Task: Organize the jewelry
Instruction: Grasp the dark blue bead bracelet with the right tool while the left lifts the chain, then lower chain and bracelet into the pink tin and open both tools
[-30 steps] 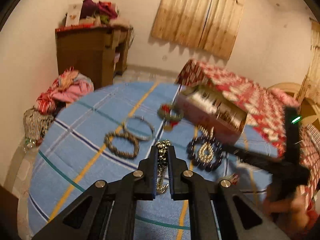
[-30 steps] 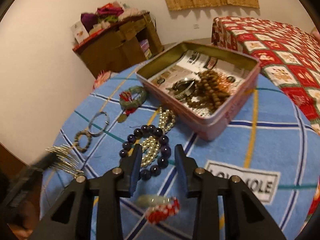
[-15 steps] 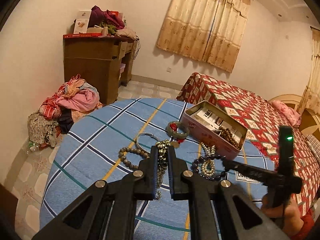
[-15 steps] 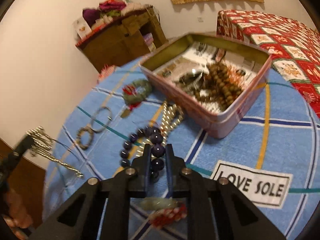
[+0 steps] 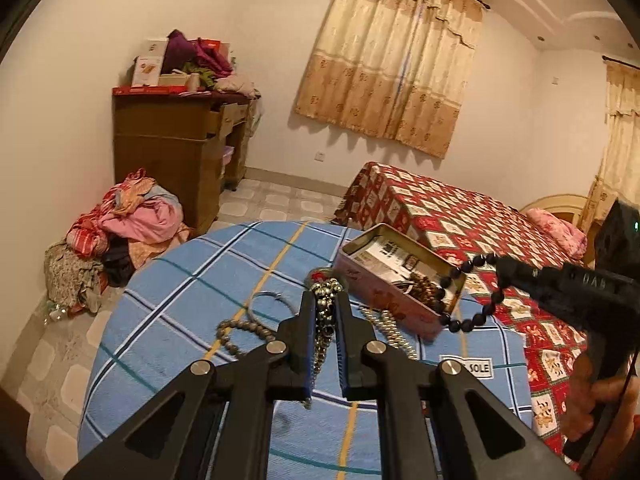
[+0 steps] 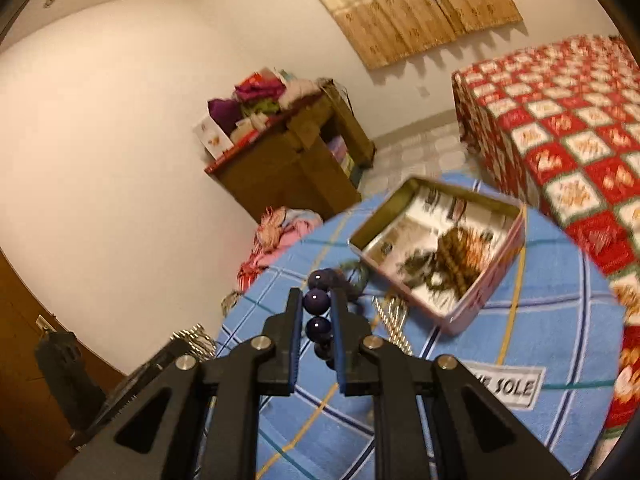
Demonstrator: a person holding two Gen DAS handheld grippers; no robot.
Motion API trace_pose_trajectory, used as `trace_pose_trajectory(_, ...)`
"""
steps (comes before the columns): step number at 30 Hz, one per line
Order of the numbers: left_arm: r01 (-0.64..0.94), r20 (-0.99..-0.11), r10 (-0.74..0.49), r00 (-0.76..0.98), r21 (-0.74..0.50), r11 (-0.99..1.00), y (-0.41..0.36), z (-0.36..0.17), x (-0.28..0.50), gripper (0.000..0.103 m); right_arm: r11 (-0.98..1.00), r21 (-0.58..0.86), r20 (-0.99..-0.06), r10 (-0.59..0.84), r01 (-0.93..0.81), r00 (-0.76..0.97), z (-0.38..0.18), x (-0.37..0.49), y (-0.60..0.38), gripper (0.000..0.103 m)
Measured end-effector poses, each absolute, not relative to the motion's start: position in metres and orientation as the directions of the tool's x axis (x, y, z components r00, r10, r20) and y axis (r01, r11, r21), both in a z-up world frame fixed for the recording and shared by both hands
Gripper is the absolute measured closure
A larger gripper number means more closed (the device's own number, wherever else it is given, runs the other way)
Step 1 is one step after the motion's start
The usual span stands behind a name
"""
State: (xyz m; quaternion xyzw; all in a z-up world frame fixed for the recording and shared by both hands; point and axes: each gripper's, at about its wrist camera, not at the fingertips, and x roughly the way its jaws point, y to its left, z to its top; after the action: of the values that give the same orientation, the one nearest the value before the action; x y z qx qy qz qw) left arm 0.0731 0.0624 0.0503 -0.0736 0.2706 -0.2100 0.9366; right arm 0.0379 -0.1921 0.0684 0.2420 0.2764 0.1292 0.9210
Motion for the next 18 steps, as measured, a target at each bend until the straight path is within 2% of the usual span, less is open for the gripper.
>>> trace_pose_trajectory(10,0.489,-0.405,-0.54,0.737,-0.231,0.841,0.02,0.085,0.086,0.095,0.861,0.498,-0.394,0.329,-0.101,0.858,0.098,0.044,-0.22,0.086)
trace_pose_trajectory(18,0.576,-0.346,-0.61,0.713,-0.206,0.791,-0.028,0.113,0.129,0.095,0.871,0.484,-0.364,0.285,-0.082,0.887,0.102,0.074,-0.243,0.086)
